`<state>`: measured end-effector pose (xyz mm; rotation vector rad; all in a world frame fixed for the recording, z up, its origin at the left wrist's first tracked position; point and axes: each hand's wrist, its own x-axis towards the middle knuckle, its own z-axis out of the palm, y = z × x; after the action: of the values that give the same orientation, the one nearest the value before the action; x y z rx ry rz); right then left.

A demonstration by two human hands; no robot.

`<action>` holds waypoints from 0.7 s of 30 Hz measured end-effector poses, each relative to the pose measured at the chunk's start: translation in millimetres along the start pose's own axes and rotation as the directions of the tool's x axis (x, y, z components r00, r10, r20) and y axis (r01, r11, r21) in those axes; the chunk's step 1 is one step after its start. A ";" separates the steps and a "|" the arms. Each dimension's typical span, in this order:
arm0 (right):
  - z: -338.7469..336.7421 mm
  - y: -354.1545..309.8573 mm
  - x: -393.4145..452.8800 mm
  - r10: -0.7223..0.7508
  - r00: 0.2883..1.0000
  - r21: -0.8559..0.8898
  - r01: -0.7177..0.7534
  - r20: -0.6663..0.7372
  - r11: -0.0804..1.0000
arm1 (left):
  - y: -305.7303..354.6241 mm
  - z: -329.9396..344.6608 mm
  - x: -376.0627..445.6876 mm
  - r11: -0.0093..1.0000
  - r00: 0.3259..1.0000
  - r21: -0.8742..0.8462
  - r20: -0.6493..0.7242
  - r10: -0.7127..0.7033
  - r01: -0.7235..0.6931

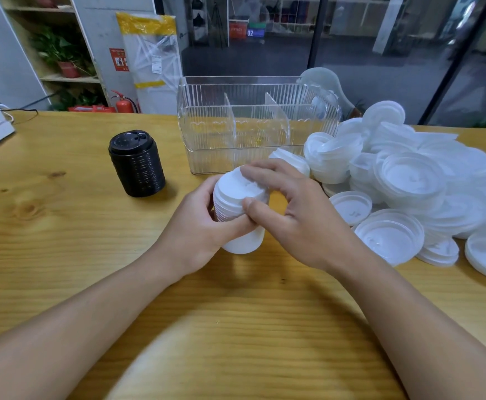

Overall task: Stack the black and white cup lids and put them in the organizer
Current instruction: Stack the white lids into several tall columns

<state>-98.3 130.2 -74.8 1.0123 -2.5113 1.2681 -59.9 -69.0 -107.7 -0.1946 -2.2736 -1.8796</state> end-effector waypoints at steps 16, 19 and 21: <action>6.2 38.4 3.3 0.250 0.966 -0.027 -0.252 -0.064 0.967 | -3.8 -27.3 5.5 0.996 0.997 0.085 -0.072 0.038 -0.032; 11.1 45.6 9.6 0.271 0.961 -0.181 -0.259 0.047 0.949 | -5.1 -30.5 5.9 0.997 0.997 0.067 -0.052 0.049 -0.046; 15.3 48.4 15.0 0.246 0.965 -0.288 -0.210 0.093 0.934 | -3.5 -27.8 4.7 0.997 0.996 0.045 -0.064 0.067 -0.064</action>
<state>-137.8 131.1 -110.0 0.7773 -2.8711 0.8867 -63.7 -97.0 -105.0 -0.1962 -2.2348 -1.7768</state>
